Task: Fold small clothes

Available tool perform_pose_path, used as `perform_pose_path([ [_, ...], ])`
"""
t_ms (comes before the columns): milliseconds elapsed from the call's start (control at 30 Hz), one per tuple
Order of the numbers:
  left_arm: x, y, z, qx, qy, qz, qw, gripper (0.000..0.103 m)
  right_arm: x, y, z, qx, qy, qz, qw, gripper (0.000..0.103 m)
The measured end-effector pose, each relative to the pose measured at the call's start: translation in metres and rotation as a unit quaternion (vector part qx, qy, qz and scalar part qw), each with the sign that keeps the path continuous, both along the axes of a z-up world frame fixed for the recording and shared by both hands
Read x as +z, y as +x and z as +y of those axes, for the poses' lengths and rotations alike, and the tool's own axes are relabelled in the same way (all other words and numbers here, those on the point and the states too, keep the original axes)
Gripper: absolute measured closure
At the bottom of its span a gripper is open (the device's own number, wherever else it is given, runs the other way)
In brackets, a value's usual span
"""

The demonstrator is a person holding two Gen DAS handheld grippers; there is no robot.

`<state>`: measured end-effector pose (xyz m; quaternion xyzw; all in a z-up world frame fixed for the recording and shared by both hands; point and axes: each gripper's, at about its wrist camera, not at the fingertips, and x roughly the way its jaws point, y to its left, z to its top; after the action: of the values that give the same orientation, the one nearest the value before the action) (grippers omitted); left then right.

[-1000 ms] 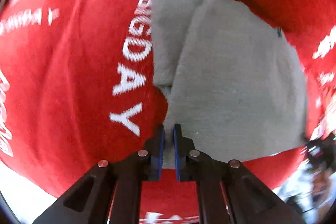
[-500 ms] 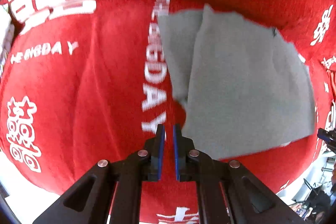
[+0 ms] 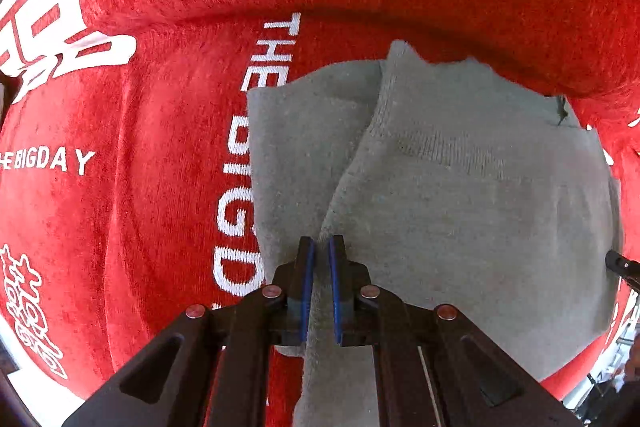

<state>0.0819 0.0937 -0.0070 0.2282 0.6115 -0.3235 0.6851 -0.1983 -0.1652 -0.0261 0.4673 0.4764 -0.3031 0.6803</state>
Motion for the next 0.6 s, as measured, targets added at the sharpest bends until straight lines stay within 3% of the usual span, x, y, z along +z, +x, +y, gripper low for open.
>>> perform_pose_path([
  [133, 0.011, -0.007, -0.002, -0.018, 0.026, -0.021, 0.9993, 0.094, 0.008, -0.026, -0.008, -0.037, 0.016, -0.006, 0.999, 0.099],
  [200, 0.016, -0.012, -0.005, -0.018, 0.031, -0.020, 0.9991, 0.094, 0.015, -0.032, -0.009, -0.050, 0.024, -0.019, 0.998, 0.093],
  [400, 0.038, -0.031, -0.016, -0.014, 0.029, -0.017, 0.9993, 0.094, 0.038, -0.035, 0.003, -0.033, 0.030, -0.034, 0.998, 0.093],
  [600, 0.048, -0.045, -0.022, -0.017, 0.031, -0.016, 0.9992, 0.093, 0.041, -0.038, 0.012, -0.033, 0.059, -0.049, 0.997, 0.093],
])
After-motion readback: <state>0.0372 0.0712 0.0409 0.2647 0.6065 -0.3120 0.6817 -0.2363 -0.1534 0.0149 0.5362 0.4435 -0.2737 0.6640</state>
